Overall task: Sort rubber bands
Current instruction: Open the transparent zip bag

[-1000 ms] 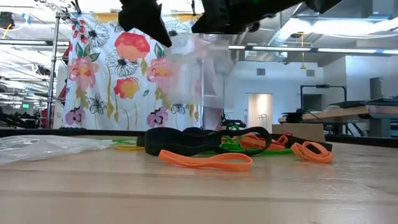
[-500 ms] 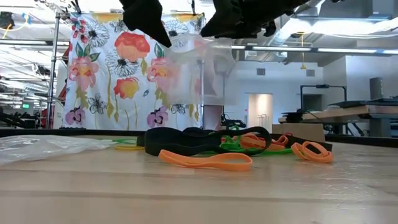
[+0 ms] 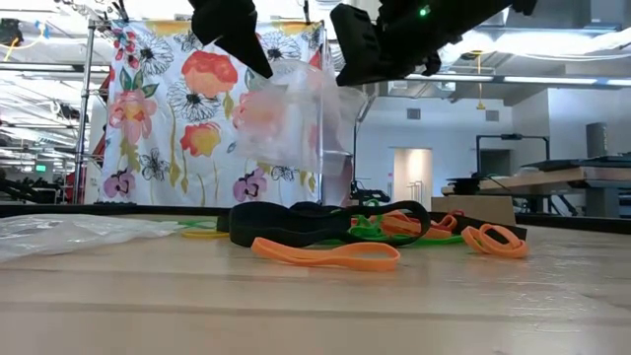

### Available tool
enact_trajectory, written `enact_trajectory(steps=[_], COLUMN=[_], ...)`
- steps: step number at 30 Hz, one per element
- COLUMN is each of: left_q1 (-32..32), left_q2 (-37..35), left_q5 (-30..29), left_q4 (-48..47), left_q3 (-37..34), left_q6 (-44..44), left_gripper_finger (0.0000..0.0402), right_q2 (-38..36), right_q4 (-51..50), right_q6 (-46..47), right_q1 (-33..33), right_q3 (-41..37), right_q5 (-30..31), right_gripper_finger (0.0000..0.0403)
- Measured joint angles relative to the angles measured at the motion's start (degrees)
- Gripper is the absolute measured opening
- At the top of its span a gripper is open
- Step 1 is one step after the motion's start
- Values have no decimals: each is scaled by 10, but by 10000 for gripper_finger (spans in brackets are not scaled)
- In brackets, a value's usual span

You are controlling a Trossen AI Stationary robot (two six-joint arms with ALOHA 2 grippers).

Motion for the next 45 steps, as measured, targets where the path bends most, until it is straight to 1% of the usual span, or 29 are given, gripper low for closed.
enact_trajectory(steps=[5, 8, 10, 13, 15, 17, 19, 21, 23, 26, 29, 31, 35, 36, 40, 43, 45], left_q1=[0, 0, 0, 0, 0, 0, 0, 0, 0, 0, 0, 0, -1, -1, -1, 1, 1], left_q2=[0, 0, 0, 0, 0, 0, 0, 0, 0, 0, 0, 0, 0, 0, 0, 1, 6], left_q5=[0, 5, 13, 17, 17, 17, 12, 8, 5, 5, 13, 14, 14, 14, 19, 57, 85], left_q4=[0, 0, 2, 3, 3, 3, 4, 4, 4, 4, 4, 4, 5, 8, 22, 57, 90], left_q3=[0, 0, 0, 0, 0, 0, 0, 0, 0, 0, 0, 0, 0, 0, 0, 0, 0], left_q6=[0, 0, 0, 0, 0, 0, 0, 1, 2, 17, 26, 30, 39, 35, 13, 13, 27], left_gripper_finger=[0, 0, 0, 0, 0, 0, 0, 0, 0, 0, 0, 0, 0, 0, 0, 0, 0], right_q2=[0, 0, 0, 0, 0, 0, 0, 0, 0, 0, 0, 0, 0, 0, 0, 0, 0], right_q4=[4, 15, 26, 50, 59, 60, 50, 31, 10, -8, -6, -5, -5, -5, 20, 70, 105], right_q6=[0, -10, -27, -55, -69, -72, -69, -54, -34, -14, -12, -12, -17, -18, -18, -33, -46], right_q1=[-12, -17, -20, -20, -19, -18, -18, -18, -18, -18, -14, -12, -10, -10, -10, -12, -16], right_q3=[0, 0, 0, 0, 0, 0, 0, 0, 0, 0, 0, 0, 0, 0, 0, 0, 0], right_q5=[-33, -61, -81, -96, -94, -80, -73, -67, -65, -65, -63, -62, -53, -53, -51, -53, -79], right_gripper_finger=[3, 17, 39, 87, 123, 160, 188, 202, 204, 188, 152, 116, 23, 12, 5, 3, 2])
